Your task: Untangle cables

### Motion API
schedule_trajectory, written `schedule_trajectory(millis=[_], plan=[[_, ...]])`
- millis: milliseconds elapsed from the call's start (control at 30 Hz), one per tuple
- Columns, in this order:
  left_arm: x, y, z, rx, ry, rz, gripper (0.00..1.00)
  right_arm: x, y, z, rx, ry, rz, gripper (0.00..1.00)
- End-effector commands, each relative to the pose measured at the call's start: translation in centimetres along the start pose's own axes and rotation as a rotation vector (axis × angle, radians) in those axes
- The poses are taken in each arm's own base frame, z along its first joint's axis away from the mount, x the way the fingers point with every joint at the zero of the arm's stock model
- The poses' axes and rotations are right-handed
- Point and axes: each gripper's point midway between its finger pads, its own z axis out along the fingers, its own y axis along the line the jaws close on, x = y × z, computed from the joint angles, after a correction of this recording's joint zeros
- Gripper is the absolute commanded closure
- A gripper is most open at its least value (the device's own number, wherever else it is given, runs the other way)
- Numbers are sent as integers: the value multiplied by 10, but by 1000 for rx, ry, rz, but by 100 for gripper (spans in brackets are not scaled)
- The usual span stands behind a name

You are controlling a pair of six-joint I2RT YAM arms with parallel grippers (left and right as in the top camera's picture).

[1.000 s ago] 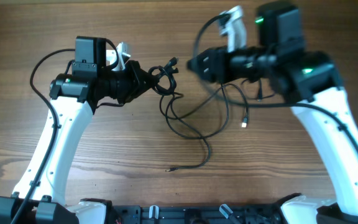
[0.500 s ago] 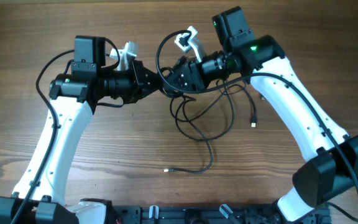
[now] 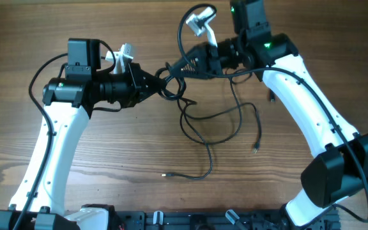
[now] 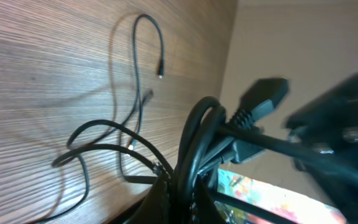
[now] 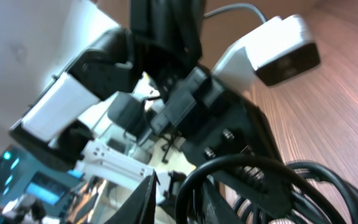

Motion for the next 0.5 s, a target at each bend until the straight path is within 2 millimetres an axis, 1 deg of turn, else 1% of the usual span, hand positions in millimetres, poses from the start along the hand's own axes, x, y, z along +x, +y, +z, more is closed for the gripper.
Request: schedule_trajectory(millis=[0,67,133,200,233,267,300,333,400,467], plan=[[-14,37,-3,-176,-91,-43,96,-18,66,0,-163,74,60,78],[-15,47,-3,-211,-100,-55,96,-36,91,-3,-148,83,9,78],[-15,57,-2,-244,-107,-68,96,-47,119,-7,-125,72,-63,78],[-14,62,0,-257,-102,-79,96,-50,137,-14,-105,52,-102,78],[-14,65,1,-262,-100,-84,96,-52,147,-23,-85,31,-116,78],[-14,66,2,-264,-97,-85,96,-55,151,-32,-71,2,-131,78],[-14,68,3,-267,-94,-88,96,-59,151,-44,-48,-29,-111,78],[-14,69,3,-268,-91,-91,96,-62,146,-56,-23,-50,-96,78],[-14,69,4,-268,-91,-92,96,-67,141,-69,4,-78,-87,76],[-15,69,4,-266,-92,-90,96,-69,136,-75,15,-90,-83,72]])
